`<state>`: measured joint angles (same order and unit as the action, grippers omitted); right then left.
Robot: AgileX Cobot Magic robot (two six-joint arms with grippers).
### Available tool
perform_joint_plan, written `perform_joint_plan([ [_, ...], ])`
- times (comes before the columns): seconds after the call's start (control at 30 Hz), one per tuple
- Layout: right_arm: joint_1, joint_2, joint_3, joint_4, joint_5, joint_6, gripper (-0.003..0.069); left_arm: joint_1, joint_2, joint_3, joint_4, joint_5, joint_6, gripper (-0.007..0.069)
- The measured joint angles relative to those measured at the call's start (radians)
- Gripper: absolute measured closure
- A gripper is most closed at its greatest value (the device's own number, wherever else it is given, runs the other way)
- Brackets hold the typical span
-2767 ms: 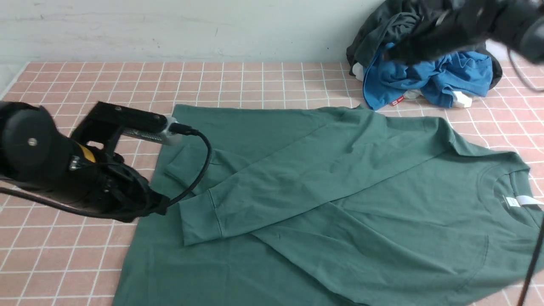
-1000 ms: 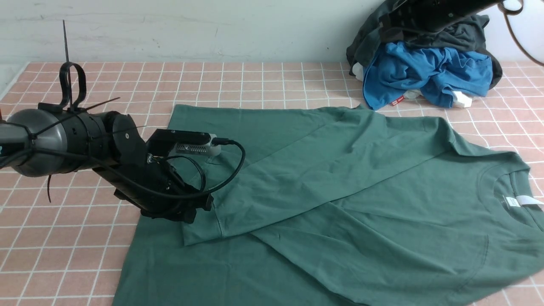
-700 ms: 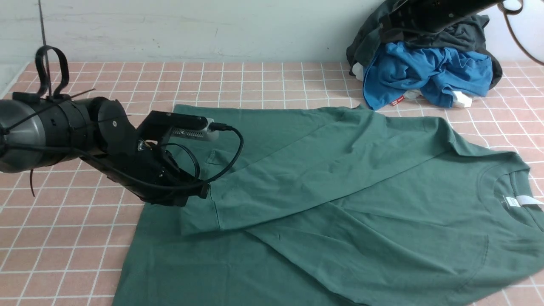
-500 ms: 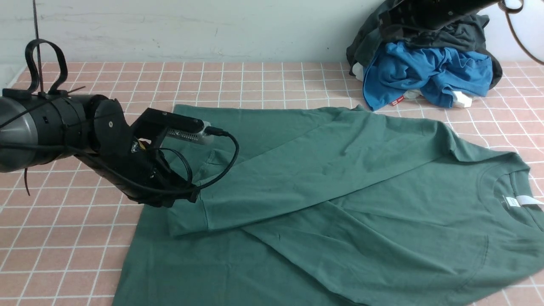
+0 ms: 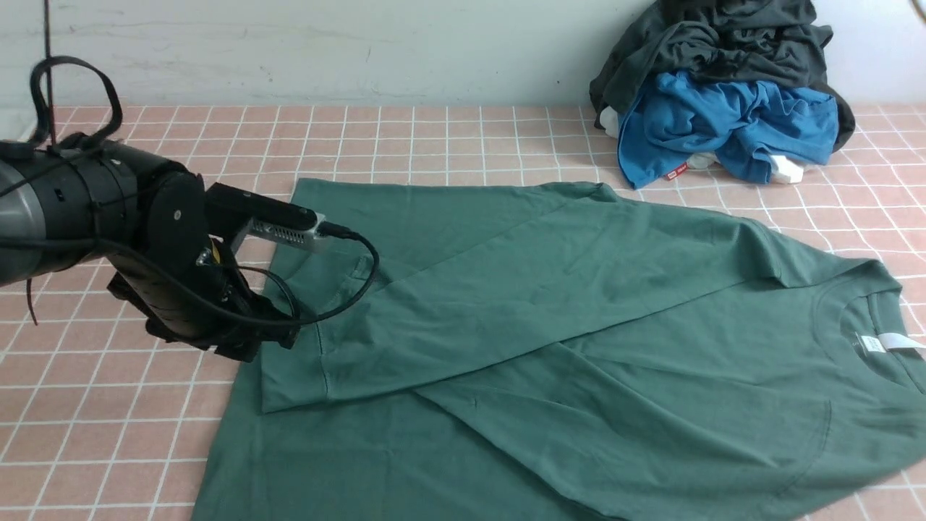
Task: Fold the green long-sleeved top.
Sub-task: Use the left arm to drag and drop the cuff onto the cuff closest to the left arm, then use both arms simultaneously to clamp the lower edge of the clothing fabric
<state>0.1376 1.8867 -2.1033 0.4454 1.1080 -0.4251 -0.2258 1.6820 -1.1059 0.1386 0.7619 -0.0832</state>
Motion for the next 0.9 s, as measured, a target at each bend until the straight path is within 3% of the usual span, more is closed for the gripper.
perform_joint_plan([
  [0.17, 0.034, -0.167, 0.045, 0.000, 0.032, -0.040, 0.0665, -0.025, -0.101, 0.011, -0.030, 0.170, -0.011, 0.0139],
  [0.4, 0.124, -0.390, 0.432, 0.018, -0.049, -0.095, 0.0666, -0.185, -0.165, 0.121, -0.034, 0.322, 0.154, 0.0121],
  [0.43, 0.142, -0.442, 0.596, 0.031, -0.079, -0.097, 0.0666, -0.237, -0.168, 0.160, -0.027, 0.345, 0.220, 0.0121],
  [0.67, 0.154, -0.504, 1.079, 0.144, -0.140, -0.215, 0.0666, -0.349, -0.168, 0.270, 0.076, 0.327, 0.414, 0.0121],
  [0.9, 0.154, -0.529, 1.192, 0.298, -0.155, -0.345, 0.0666, -0.359, -0.168, 0.348, 0.087, 0.231, 0.705, 0.0122],
])
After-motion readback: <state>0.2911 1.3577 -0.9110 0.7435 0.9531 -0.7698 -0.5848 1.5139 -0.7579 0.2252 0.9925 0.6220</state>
